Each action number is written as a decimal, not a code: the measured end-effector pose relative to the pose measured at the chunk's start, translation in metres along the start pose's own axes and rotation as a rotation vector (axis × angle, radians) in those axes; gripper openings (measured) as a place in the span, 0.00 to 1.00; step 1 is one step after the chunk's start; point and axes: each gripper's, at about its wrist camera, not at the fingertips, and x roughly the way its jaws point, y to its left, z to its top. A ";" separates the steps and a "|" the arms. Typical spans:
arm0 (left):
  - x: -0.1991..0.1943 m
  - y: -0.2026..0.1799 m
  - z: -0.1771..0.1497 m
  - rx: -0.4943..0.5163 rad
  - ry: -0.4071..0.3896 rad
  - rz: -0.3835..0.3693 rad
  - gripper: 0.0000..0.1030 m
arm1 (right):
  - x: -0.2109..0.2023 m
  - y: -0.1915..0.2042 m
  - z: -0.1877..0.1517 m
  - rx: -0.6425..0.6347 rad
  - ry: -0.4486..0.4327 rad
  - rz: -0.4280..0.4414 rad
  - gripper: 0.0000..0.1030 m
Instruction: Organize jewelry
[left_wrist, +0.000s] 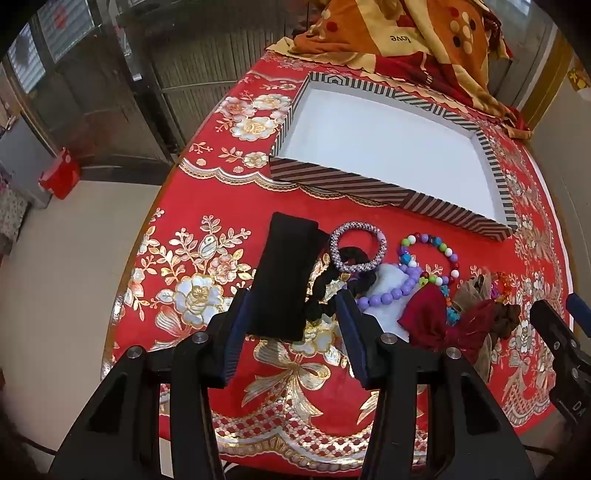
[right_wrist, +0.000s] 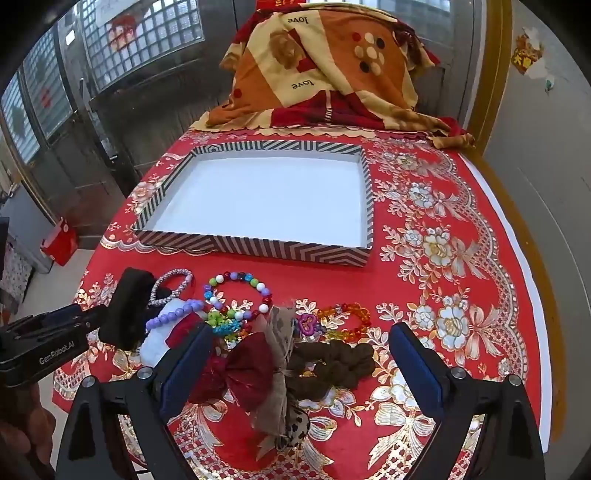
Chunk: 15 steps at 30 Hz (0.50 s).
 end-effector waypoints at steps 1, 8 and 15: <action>0.000 0.000 0.000 0.003 0.001 0.000 0.46 | 0.000 -0.001 0.000 0.003 0.001 -0.001 0.92; 0.003 0.000 0.001 -0.005 0.018 -0.008 0.46 | 0.002 -0.008 0.002 0.005 0.004 -0.021 0.92; 0.003 0.003 0.002 -0.013 0.018 -0.010 0.46 | 0.005 -0.004 0.000 0.005 -0.007 -0.030 0.92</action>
